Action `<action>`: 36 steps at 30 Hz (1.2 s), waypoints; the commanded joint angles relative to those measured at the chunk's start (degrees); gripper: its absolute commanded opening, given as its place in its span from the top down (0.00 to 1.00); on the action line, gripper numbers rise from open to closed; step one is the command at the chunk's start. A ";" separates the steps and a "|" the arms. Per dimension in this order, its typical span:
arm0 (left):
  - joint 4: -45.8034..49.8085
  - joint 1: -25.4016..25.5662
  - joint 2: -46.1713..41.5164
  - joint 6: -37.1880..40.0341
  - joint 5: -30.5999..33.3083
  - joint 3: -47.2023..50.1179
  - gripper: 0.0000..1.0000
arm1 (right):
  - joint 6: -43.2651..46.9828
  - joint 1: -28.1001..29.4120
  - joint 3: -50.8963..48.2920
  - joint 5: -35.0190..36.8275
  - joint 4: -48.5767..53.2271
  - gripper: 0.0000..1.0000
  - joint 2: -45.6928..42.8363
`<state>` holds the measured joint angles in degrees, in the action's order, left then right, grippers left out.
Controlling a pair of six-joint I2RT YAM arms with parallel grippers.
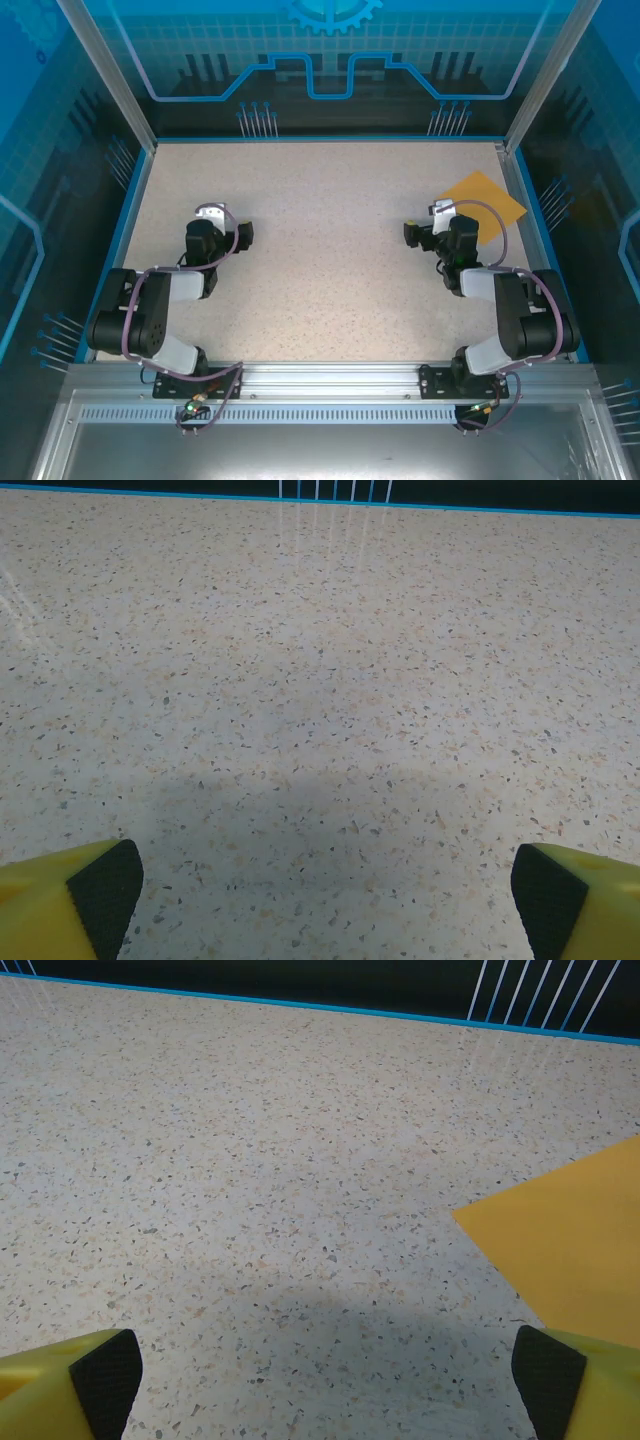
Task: Fold a paper plane with a square sheet of paper (pick it up from the middle)
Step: Move the paper to the center of the table.
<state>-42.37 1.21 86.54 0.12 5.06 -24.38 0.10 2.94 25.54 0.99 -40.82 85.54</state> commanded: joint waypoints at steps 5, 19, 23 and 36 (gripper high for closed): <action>-1.57 -0.76 0.11 0.02 -1.48 0.07 0.01 | 0.73 -0.22 -0.31 -0.64 -1.37 0.01 0.67; -1.25 -1.00 0.15 -0.14 -1.90 -0.06 0.01 | 0.52 -0.56 -0.45 -1.05 -1.46 0.01 0.60; -1.74 -0.95 0.01 0.09 -2.28 0.29 0.01 | 0.52 -0.63 -0.48 -1.19 -1.63 0.01 0.59; 27.56 0.17 -21.59 -7.26 -1.17 -7.32 0.01 | -5.87 -0.64 7.52 -2.13 27.53 0.01 -18.70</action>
<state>-26.72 0.99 68.16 -2.59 4.62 -27.29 -1.58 2.94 28.64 0.51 -25.04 71.02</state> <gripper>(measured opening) 0.987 0.992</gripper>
